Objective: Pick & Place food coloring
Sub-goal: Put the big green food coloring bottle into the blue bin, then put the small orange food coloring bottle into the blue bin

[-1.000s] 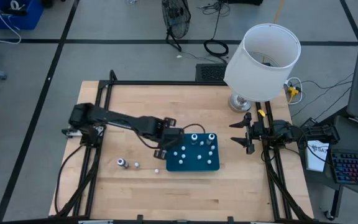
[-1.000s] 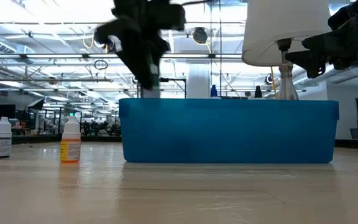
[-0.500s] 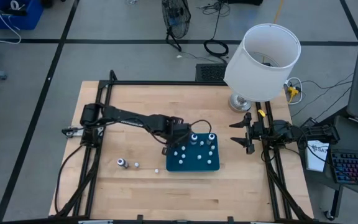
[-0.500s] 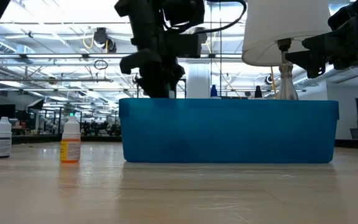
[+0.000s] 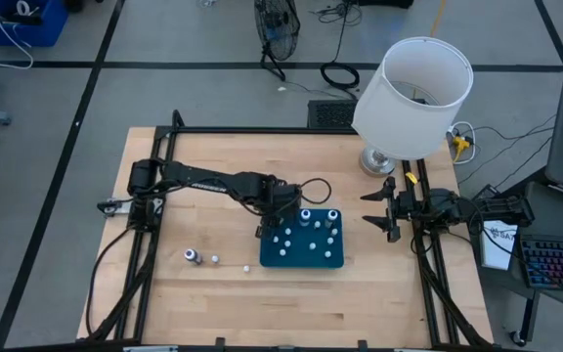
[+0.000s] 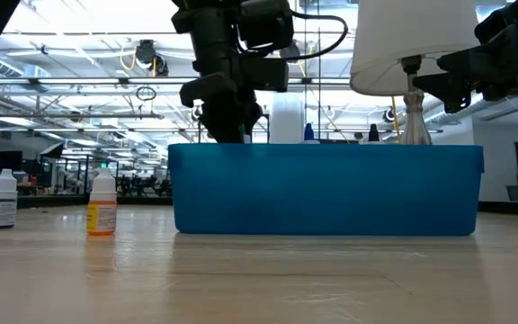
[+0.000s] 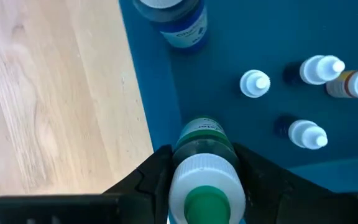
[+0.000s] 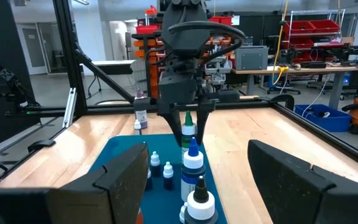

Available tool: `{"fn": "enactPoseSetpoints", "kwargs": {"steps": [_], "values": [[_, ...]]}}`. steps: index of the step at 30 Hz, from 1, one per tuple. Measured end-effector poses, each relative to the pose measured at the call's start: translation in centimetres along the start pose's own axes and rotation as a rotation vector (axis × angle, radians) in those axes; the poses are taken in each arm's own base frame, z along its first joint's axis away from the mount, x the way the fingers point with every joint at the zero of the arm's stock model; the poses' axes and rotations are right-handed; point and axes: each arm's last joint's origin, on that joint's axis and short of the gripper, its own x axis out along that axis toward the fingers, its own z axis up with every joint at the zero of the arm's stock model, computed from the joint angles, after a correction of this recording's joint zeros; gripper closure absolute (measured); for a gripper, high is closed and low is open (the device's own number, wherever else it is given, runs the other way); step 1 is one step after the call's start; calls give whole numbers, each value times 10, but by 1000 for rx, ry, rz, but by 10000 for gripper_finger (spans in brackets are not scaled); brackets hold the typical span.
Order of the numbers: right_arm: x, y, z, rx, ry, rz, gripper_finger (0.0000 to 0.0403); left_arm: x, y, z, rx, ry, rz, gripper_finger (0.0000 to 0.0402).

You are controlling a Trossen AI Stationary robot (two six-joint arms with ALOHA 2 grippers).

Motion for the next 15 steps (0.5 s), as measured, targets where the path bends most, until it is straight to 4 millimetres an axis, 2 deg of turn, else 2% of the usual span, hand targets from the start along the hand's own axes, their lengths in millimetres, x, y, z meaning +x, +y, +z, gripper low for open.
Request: {"fn": "enactPoseSetpoints", "kwargs": {"steps": [4, 10, 15], "values": [[0, 0, 0, 0, 0, 0, 140, 0, 0, 0, -19, -1, -2, 258], [0, 0, 0, 0, 0, 0, 140, 0, 0, 1, -24, -8, 4, 157], [0, 0, 0, 0, 0, 0, 140, 0, 1, 3, -50, -28, 28, 117]]}}
